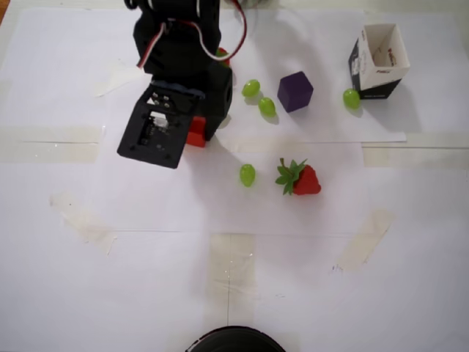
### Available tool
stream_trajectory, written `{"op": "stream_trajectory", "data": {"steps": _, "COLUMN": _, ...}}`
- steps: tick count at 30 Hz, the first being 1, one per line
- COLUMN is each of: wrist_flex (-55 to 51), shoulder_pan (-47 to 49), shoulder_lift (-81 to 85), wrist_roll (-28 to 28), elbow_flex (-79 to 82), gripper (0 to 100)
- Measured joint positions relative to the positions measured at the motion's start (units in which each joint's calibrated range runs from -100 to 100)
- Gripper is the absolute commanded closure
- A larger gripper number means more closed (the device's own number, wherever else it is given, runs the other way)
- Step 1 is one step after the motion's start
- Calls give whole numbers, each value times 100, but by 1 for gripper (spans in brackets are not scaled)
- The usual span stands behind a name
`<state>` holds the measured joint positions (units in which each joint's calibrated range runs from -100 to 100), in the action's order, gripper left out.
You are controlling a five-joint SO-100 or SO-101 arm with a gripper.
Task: Put the red cube on top of the purple cube
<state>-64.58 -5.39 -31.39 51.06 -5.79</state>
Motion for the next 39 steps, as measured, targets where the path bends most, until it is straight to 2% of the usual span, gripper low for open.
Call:
{"op": "stream_trajectory", "data": {"steps": 12, "wrist_flex": -1534, "shoulder_pan": -45, "shoulder_lift": 9, "wrist_roll": -669, "elbow_flex": -805, "gripper": 100}}
{"op": "stream_trajectory", "data": {"steps": 21, "wrist_flex": -2300, "shoulder_pan": 127, "shoulder_lift": 800, "wrist_roll": -1031, "elbow_flex": -995, "gripper": 100}}
{"op": "stream_trajectory", "data": {"steps": 30, "wrist_flex": -2696, "shoulder_pan": 712, "shoulder_lift": 1681, "wrist_roll": -1021, "elbow_flex": -995, "gripper": 100}}
{"op": "stream_trajectory", "data": {"steps": 39, "wrist_flex": -2767, "shoulder_pan": 1618, "shoulder_lift": 2081, "wrist_roll": -684, "elbow_flex": -995, "gripper": 100}}
